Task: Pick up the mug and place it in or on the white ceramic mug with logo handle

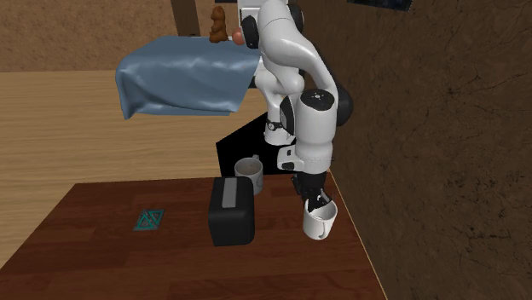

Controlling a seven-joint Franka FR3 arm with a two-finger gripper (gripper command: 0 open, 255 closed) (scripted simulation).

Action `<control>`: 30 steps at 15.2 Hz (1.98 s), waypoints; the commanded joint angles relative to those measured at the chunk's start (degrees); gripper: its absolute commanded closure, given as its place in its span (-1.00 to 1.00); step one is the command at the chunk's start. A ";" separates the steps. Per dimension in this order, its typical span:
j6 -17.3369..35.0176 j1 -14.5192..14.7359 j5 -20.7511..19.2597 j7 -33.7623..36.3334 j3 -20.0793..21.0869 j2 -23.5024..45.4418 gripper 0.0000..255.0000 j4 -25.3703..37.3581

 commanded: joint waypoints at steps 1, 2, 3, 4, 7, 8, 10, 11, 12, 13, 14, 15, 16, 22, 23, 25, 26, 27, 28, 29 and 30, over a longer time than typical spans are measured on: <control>-0.61 -0.10 0.28 -0.14 0.16 -0.38 1.00 0.28; -1.24 -0.20 0.54 -0.28 0.30 -0.75 1.00 0.59; -1.87 -0.30 0.80 -0.42 0.44 -1.12 1.00 0.91; -2.50 -0.40 1.06 -0.55 0.57 -1.48 1.00 1.24; -4.43 -0.65 1.79 -0.92 0.94 -2.50 1.00 2.31; -5.08 -0.72 2.01 -1.04 1.05 -2.81 1.00 2.70; -6.40 -0.85 2.45 -1.26 1.26 -3.42 1.00 3.51; -7.06 -0.91 2.65 -1.36 1.35 -3.71 1.00 3.94; -7.73 -0.97 2.85 -1.46 1.44 -3.98 1.00 4.38; -8.41 -1.01 3.04 -1.55 1.53 -4.24 1.00 4.84; -9.08 -1.06 3.22 -1.64 1.61 -4.50 1.00 5.31; -9.77 -1.10 3.39 -1.72 1.69 -4.74 1.00 5.80; -10.45 -1.13 3.56 -1.80 1.76 -4.96 1.00 6.30; -14.67 -1.21 4.36 -2.15 2.12 -6.07 1.00 9.62; -15.39 -1.20 4.46 -2.19 2.17 -6.21 1.00 10.23; -16.84 -1.17 4.64 -2.26 2.26 -6.44 1.00 11.50; -17.57 -1.15 4.71 -2.28 2.30 -6.54 1.00 12.16; -18.31 -1.12 4.77 -2.30 2.34 -6.62 1.00 12.83; -19.06 -1.08 4.83 -2.31 2.38 -6.68 1.00 13.53; -19.81 -1.04 4.87 -2.32 2.42 -6.74 1.00 14.24; -20.56 -0.98 4.90 -2.32 2.45 -6.77 1.00 14.97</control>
